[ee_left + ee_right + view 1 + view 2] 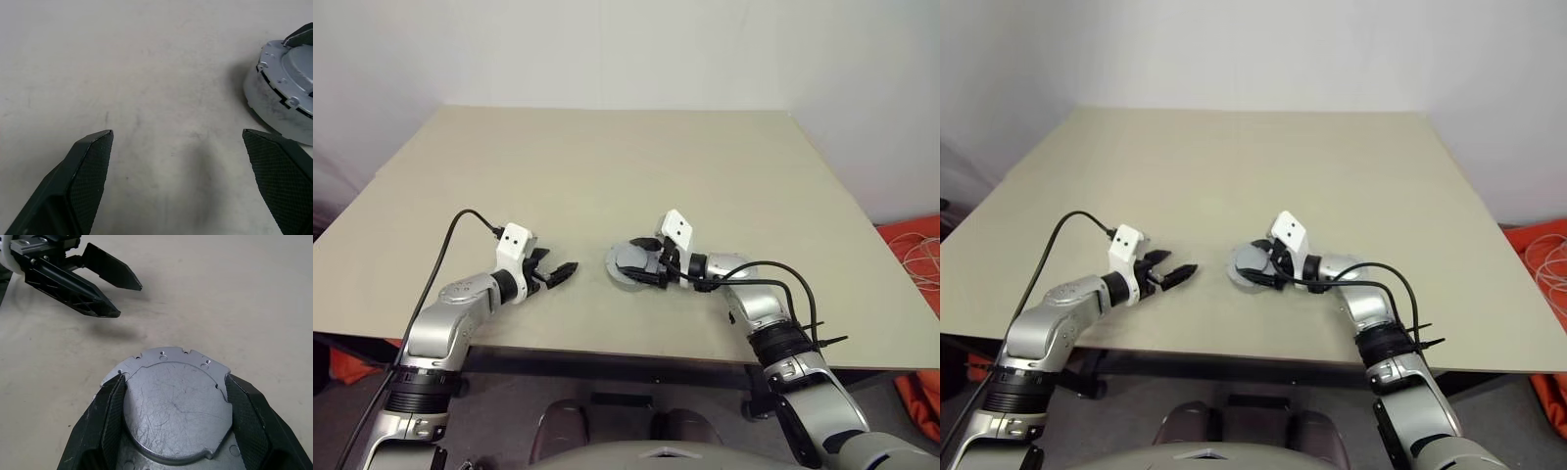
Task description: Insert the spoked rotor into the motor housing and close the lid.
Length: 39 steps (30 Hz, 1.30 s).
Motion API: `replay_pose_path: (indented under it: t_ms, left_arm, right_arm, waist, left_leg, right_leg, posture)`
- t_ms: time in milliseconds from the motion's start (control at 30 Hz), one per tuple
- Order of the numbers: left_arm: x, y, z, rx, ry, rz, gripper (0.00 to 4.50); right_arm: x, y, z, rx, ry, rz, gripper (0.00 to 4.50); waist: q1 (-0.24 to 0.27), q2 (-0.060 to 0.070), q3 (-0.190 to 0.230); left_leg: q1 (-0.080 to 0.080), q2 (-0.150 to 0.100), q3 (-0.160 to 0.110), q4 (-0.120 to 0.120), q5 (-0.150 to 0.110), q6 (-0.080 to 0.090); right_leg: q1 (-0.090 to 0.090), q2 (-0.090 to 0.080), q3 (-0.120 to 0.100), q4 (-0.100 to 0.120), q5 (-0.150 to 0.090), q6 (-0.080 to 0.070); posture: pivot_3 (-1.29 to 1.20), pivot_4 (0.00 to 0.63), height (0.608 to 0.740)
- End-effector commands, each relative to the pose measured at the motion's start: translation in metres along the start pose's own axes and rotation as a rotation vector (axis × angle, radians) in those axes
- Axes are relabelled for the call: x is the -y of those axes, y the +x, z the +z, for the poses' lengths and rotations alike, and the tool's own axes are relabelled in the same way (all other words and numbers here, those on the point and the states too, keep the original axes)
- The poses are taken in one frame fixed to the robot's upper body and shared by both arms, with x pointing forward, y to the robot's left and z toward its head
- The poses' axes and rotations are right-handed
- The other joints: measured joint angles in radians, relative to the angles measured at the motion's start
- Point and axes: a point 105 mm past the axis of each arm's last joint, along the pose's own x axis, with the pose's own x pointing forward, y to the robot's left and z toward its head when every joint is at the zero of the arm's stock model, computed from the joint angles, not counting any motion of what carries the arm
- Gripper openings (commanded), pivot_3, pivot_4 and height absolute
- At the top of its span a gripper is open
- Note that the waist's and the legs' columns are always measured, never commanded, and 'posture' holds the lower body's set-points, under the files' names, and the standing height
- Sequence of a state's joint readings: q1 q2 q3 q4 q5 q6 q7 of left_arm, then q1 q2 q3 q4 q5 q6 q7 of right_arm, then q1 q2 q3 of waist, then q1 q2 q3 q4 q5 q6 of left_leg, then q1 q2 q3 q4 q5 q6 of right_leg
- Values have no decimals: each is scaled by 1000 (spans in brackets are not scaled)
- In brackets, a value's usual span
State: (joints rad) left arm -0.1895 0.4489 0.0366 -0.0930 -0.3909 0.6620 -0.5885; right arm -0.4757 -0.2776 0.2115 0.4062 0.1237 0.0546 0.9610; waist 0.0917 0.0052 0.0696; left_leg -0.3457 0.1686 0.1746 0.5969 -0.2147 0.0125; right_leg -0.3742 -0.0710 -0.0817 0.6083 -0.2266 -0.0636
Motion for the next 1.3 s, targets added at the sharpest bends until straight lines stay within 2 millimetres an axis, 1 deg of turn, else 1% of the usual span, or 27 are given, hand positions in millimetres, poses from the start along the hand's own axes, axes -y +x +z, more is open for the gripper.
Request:
replay_pose_path:
  t_ms: [33,267,400,533,900,1100,1300]
  left_arm:
    - [0,-3,15,47,40,-1,4500]
    - [0,-3,15,47,39,-1,4500]
    - [0,-3,15,47,39,-1,4500]
    - [0,-3,15,47,38,-1,4500]
    - [0,-3,15,49,36,3,4500]
    - [-1,-2,16,52,38,3,4500]
    - [-1,-2,17,54,39,6,4500]
  right_arm:
    - [8,-3,2,-5,-27,-33,3118]
    - [5,-6,1,-8,-24,-12,3118]
    - [3,-10,-2,-25,-18,12,3118]
    - [2,-13,-6,-43,-19,23,3118]
    - [8,-20,-15,-84,-36,7,3118]
    - [9,-18,-14,-82,-46,2,3118]
    - [8,-22,-26,-118,-36,6,3118]
  waist:
    - [0,0,0]
    - [0,0,0]
    - [2,0,0]
    - [3,0,0]
    - [6,0,0]
    - [6,0,0]
    - [6,0,0]
  left_leg:
    - [2,0,0,0,0,0]
    - [3,0,0,0,0,0]
    - [2,0,0,0,0,0]
    - [1,-1,0,0,-1,2]
    - [1,-2,0,0,-2,3]
    - [1,-3,-1,0,-2,3]
    - [1,-3,-1,0,-2,3]
  right_leg:
    - [2,0,0,0,-1,2]
    - [4,0,0,0,-1,2]
    - [3,0,0,0,1,-2]
    - [3,0,0,-1,2,-3]
    - [4,-1,0,-2,2,-3]
    - [5,-2,0,-2,1,-3]
    - [5,-2,0,-2,1,-2]
  posture:
    - [0,0,740]
    - [0,0,740]
    - [0,0,740]
    - [0,0,740]
    - [0,0,740]
    - [0,0,740]
    - [0,0,740]
